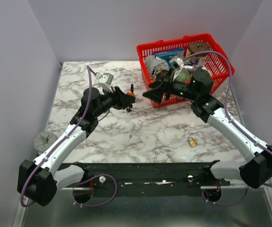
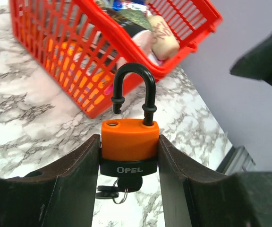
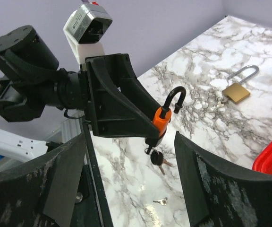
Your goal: Unlock with the key
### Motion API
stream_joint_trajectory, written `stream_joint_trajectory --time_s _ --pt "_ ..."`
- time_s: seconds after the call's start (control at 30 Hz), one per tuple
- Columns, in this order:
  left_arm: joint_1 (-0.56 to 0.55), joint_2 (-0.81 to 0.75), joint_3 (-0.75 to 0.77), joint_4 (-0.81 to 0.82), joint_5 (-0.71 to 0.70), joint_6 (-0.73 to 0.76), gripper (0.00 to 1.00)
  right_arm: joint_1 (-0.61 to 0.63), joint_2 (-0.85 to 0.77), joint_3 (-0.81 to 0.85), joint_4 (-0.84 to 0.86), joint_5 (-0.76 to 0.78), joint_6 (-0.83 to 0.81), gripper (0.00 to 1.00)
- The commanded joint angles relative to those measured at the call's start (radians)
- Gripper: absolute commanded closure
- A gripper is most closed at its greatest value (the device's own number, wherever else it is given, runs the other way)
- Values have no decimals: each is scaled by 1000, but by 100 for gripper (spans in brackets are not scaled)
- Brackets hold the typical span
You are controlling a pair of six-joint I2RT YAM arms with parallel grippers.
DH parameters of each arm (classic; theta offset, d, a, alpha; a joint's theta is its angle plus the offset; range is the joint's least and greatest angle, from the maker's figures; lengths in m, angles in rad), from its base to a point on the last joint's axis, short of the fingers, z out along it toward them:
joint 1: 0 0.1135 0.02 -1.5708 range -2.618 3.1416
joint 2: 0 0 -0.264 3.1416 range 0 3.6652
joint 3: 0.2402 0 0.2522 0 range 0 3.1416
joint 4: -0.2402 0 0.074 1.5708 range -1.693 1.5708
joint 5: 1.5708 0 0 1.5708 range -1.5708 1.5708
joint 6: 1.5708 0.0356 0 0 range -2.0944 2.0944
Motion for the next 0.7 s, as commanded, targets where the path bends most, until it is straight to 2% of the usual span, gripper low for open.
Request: stream_joint_trajectory --time_s 0.0,0.1,0.2,0.27,0.47,0.67 --pt "2 -60 -13 40 303 146 100 1 -8 33 -113 -88 -134 15" --pt "4 -60 -28 43 508 174 100 0 14 75 -190 -159 -202 13" --pt "2 -53 -29 92 651 151 100 11 35 141 -263 -211 -263 12" --pt "2 -43 -19 105 698 143 100 23 32 155 -268 -229 -279 12" --pt "4 -49 -13 107 750 147 100 60 55 150 -273 -309 -300 12" --pt "4 -52 -15 107 741 150 100 81 80 159 -302 -355 -310 22"
